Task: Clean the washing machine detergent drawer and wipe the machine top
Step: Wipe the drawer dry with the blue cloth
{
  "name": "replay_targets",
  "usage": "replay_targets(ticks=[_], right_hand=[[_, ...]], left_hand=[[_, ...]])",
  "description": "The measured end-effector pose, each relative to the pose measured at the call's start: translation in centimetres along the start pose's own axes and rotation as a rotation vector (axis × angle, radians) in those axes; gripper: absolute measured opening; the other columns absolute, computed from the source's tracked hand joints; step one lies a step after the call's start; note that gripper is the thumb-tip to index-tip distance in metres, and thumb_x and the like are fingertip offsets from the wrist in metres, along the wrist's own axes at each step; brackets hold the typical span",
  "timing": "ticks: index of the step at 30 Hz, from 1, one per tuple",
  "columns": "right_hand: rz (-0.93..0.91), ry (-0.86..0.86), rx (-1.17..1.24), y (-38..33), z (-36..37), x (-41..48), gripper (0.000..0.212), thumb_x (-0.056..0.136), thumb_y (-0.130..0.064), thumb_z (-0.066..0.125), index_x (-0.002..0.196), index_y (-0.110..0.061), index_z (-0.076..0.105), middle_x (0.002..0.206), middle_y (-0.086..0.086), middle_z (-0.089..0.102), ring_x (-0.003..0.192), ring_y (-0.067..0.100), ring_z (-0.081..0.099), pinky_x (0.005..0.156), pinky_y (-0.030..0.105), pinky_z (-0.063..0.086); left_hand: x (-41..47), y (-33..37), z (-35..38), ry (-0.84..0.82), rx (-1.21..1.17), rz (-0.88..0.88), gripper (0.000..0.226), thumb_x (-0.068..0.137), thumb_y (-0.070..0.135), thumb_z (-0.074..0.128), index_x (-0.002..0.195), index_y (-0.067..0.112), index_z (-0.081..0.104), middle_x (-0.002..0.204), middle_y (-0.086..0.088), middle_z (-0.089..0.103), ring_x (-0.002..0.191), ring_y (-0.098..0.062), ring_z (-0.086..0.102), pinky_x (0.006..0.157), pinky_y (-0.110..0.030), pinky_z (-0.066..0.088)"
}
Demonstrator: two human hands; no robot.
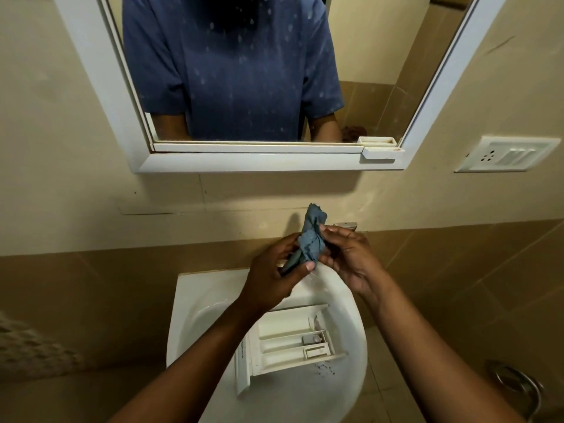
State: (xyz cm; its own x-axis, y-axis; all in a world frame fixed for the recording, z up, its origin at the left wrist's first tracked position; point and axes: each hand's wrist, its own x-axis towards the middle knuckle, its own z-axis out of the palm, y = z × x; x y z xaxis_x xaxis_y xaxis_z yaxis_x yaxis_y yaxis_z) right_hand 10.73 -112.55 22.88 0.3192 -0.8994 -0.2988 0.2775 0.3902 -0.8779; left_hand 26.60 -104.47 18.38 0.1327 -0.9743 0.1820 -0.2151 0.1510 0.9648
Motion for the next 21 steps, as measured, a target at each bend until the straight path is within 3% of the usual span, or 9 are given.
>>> replay_targets(ticks=[4,10,13,15,19,21], right_hand=[[0.085,-0.037,0.121,0.9,0.5,-0.1,0.032,0.081,-0.007,0.071,0.109,0.008,0.067,0.095,0.019,0.073,0.072,0.021,0.073,0.064,0.032,0.064],[0.046,-0.086,0.026,1.5,1.3,-0.5,0.013,0.090,-0.004,0.067,0.100,0.003,0.071,0.084,0.013,0.075,0.064,0.016,0.071,0.063,0.031,0.064],[0.034,-0.113,-0.064,1.7,1.1,-0.2,0.026,0.078,-0.013,0.075,0.100,0.000,0.073,0.092,0.017,0.075,0.070,0.021,0.072,0.075,0.041,0.063],[0.038,-0.110,-0.083,1.8,1.1,0.0,0.027,0.077,-0.016,0.076,0.099,-0.001,0.074,0.094,0.017,0.075,0.072,0.022,0.072,0.076,0.042,0.063],[0.011,-0.116,-0.129,2.3,1.4,0.0,0.027,0.078,-0.016,0.077,0.100,0.000,0.075,0.099,0.024,0.073,0.075,0.026,0.070,0.073,0.040,0.064],[-0.031,-0.127,-0.218,2.3,1.6,0.0,0.027,0.080,-0.016,0.078,0.101,0.000,0.075,0.101,0.026,0.073,0.079,0.029,0.070,0.075,0.042,0.062]], left_hand=[[-0.8,-0.3,-0.5,0.070,-0.016,0.053,0.055,0.091,0.013,0.076,0.128,0.047,0.054,0.111,0.024,0.071,0.094,0.004,0.068,0.072,-0.012,0.054],[-1.9,-0.3,-0.7,0.034,-0.093,0.045,0.043,0.090,0.022,0.077,0.130,0.027,0.065,0.113,0.017,0.074,0.101,-0.001,0.070,0.080,-0.016,0.054],[-1.2,-0.9,-1.6,0.069,-0.270,-0.111,0.026,0.093,0.026,0.069,0.118,0.021,0.073,0.111,0.001,0.078,0.102,-0.015,0.073,0.084,-0.031,0.058],[-0.7,-1.5,-2.6,0.068,-0.250,-0.156,0.020,0.094,0.027,0.065,0.109,0.020,0.077,0.106,-0.003,0.079,0.099,-0.018,0.074,0.085,-0.039,0.059],[-0.4,-1.1,-2.9,-0.016,-0.219,-0.188,0.038,0.089,0.038,0.065,0.114,0.011,0.075,0.105,-0.004,0.079,0.101,-0.021,0.074,0.085,-0.035,0.060],[-0.2,-1.4,-3.4,-0.023,-0.157,-0.186,0.040,0.089,0.040,0.065,0.111,0.008,0.076,0.102,-0.007,0.079,0.099,-0.027,0.075,0.084,-0.040,0.060]])
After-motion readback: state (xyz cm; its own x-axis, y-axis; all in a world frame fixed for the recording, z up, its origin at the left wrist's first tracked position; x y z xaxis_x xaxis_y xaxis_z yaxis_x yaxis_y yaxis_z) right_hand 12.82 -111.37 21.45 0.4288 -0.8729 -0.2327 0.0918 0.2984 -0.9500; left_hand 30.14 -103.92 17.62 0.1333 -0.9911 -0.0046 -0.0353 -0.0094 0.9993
